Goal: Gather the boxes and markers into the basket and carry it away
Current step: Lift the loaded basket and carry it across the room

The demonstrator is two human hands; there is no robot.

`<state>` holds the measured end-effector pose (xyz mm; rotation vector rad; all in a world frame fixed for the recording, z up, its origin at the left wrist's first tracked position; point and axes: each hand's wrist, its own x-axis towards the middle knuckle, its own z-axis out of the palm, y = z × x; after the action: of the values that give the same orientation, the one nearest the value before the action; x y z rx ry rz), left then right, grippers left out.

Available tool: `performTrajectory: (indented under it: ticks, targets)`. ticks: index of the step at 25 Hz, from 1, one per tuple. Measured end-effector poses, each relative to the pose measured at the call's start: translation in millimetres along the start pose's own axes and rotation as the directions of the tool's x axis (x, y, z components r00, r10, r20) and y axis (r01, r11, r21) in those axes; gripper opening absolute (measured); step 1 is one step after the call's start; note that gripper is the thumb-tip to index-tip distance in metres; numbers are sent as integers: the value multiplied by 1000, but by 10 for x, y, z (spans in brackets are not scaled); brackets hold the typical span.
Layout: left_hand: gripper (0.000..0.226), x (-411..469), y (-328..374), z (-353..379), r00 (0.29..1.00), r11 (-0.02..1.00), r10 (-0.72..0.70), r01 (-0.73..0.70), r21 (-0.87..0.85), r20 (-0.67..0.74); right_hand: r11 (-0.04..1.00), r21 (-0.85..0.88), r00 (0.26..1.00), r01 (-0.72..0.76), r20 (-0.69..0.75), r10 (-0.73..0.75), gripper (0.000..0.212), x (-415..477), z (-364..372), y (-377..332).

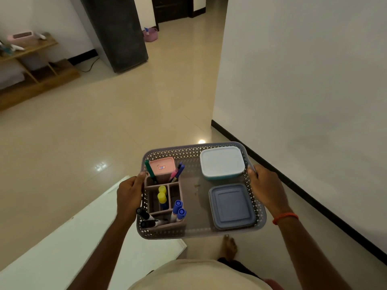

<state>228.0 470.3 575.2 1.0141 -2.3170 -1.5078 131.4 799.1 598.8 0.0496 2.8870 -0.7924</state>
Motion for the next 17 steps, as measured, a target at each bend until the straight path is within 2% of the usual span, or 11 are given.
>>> performTrajectory:
  ticks: [8,17]
  targets:
    - [53,-95,449,762,989,996,-86,87,7,-121,992,47,989,114,86,-118,26,898,-340,523]
    - [53,-39,692,994,946,983,-184,177,-53,-268,972,50,956,229,178,-234,25,1605,-450,324]
